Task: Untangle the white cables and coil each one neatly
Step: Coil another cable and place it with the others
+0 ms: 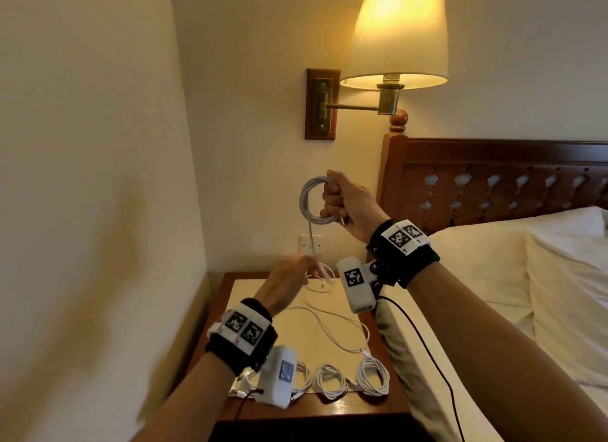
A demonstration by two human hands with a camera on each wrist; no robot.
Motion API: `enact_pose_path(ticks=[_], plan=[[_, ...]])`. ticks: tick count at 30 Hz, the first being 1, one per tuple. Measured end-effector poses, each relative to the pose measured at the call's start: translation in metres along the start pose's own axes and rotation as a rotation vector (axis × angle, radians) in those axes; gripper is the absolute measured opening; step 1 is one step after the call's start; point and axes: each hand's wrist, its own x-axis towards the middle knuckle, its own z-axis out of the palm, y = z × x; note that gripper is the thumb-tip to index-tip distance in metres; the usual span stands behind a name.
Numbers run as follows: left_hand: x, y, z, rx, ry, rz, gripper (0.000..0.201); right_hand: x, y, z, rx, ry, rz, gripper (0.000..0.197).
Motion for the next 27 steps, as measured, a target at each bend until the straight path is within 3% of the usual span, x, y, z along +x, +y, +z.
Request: enact_pose_path(ticks=[2, 5, 6, 10, 15, 22, 27], plan=[[0.005, 0.015, -0.014, -0.134, 0.031, 0.015, 0.032, -0.001, 0.000, -0.001, -0.012, -0.035, 0.012, 0.040], [0.015, 0.039, -0.035, -0.291, 0.250, 0.050, 0.031, -0.003, 0.003, -0.001, -0.002, -0.098, 0.040, 0.039], [0.019, 0.048, -0.040, -0.304, 0.267, 0.053, 0.030, -0.004, 0.003, 0.000, 0.004, -0.122, 0.049, 0.039], [0.028, 0.063, -0.056, -0.281, 0.052, -0.034, 0.047, -0.008, 0.003, 0.001, -0.014, -0.172, 0.052, 0.040], [0.026, 0.057, -0.065, -0.384, -0.155, -0.039, 0.043, -0.013, 0.004, -0.001, -0.023, -0.201, 0.064, 0.039], [0.024, 0.053, -0.061, -0.466, -0.166, -0.049, 0.036, -0.017, 0.007, -0.005, -0.154, -0.242, 0.051, 0.041], [0.027, 0.056, -0.055, -0.351, 0.024, -0.011, 0.040, -0.022, 0.009, -0.002, -0.356, -0.103, -0.080, 0.041]])
